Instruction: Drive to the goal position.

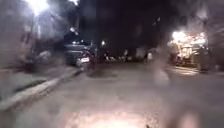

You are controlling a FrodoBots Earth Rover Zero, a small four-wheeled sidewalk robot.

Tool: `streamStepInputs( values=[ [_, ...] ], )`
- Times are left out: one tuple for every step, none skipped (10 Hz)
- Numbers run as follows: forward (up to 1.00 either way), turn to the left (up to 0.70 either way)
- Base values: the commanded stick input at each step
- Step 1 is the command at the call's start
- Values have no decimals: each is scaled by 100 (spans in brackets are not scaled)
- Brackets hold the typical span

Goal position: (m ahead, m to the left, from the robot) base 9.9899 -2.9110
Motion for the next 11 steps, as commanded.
streamStepInputs(
  values=[
    [70,0],
    [70,0],
    [70,0],
    [70,0],
    [70,0],
    [70,0],
    [70,0],
    [70,0],
    [70,0],
    [70,0],
    [70,0]
  ],
)
